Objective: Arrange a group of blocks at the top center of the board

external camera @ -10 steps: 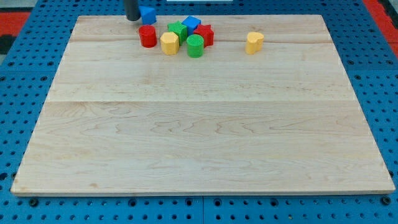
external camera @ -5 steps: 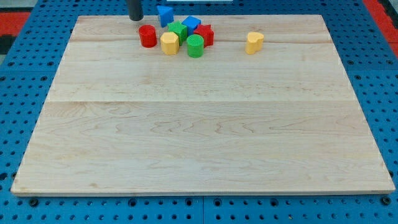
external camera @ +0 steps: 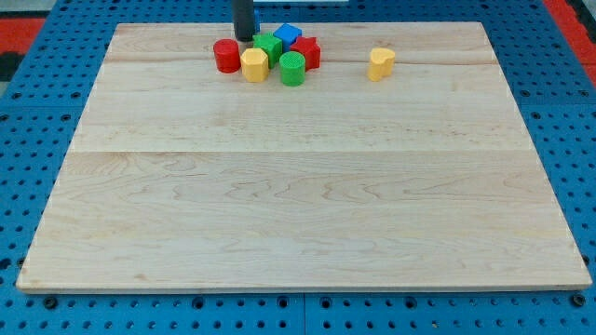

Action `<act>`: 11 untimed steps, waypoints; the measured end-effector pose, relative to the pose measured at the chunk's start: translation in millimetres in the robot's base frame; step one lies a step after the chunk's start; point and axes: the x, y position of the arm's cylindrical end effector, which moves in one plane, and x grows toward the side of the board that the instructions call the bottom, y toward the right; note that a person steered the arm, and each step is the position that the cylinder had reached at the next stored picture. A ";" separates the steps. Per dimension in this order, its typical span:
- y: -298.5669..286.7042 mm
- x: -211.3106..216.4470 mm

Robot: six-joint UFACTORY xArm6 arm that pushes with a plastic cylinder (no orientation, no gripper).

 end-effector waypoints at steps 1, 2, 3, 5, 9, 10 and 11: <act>12.4 -9.5; 29.8 -8.4; 31.0 -10.4; 10.7 -9.2; -3.1 35.8; 9.7 36.4; -3.2 34.1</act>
